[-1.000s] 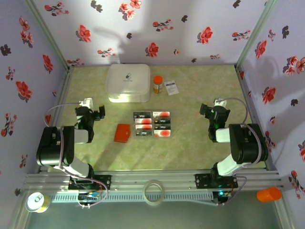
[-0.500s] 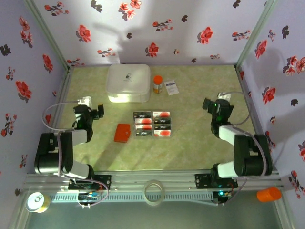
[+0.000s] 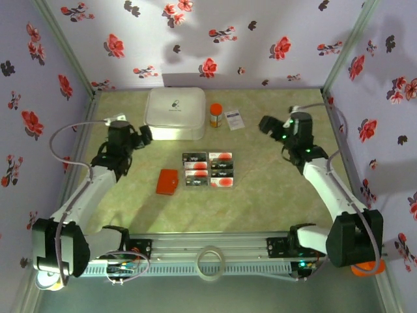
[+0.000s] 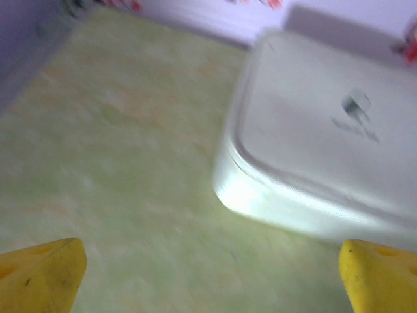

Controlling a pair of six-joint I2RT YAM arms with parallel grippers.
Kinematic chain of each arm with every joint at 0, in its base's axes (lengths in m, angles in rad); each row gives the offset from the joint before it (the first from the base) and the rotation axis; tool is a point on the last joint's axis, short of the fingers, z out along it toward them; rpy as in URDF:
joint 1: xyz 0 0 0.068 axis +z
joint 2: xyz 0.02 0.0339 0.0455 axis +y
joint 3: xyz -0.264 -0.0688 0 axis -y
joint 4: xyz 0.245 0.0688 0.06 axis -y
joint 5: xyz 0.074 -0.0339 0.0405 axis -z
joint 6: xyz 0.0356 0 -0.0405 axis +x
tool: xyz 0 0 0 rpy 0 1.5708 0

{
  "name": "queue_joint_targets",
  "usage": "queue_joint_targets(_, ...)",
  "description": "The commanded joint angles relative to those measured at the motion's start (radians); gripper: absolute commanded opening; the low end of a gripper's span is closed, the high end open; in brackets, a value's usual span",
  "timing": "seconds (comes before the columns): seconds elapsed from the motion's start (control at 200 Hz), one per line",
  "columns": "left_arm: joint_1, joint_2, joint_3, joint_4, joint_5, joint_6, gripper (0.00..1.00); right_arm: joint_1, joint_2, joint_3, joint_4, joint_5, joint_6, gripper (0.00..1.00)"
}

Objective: Put the credit cards into the card holder
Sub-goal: Move the storage box to the center of the table.

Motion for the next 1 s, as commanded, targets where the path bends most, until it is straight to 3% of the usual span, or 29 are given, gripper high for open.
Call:
queue_joint_targets(0.0, -0.134, -0.015, 0.014, -0.255, -0.124, -0.104, 1.00, 0.152, -0.045, 0.041, -0.254, -0.015, -0.052, 0.88)
queue_joint_targets(0.165, -0.263, -0.022, -0.054, -0.287, -0.211, -0.190, 1.00, 0.374, -0.061, -0.001, -0.405, 0.094, -0.052, 0.83)
queue_joint_targets(0.375, -0.315, 0.031, -0.081, -0.289, -0.241, -0.215, 1.00, 0.566, -0.061, -0.100, -0.436, 0.232, 0.020, 0.79)
queue_joint_targets(0.615, -0.339, 0.075, -0.081, -0.258, -0.242, -0.218, 1.00, 0.643, 0.003, -0.153, -0.407, 0.270, 0.059, 0.80)
queue_joint_targets(0.995, -0.372, 0.154, -0.072, -0.211, -0.245, -0.218, 1.00, 0.650, 0.118, -0.153, -0.339, 0.284, 0.061, 0.81)
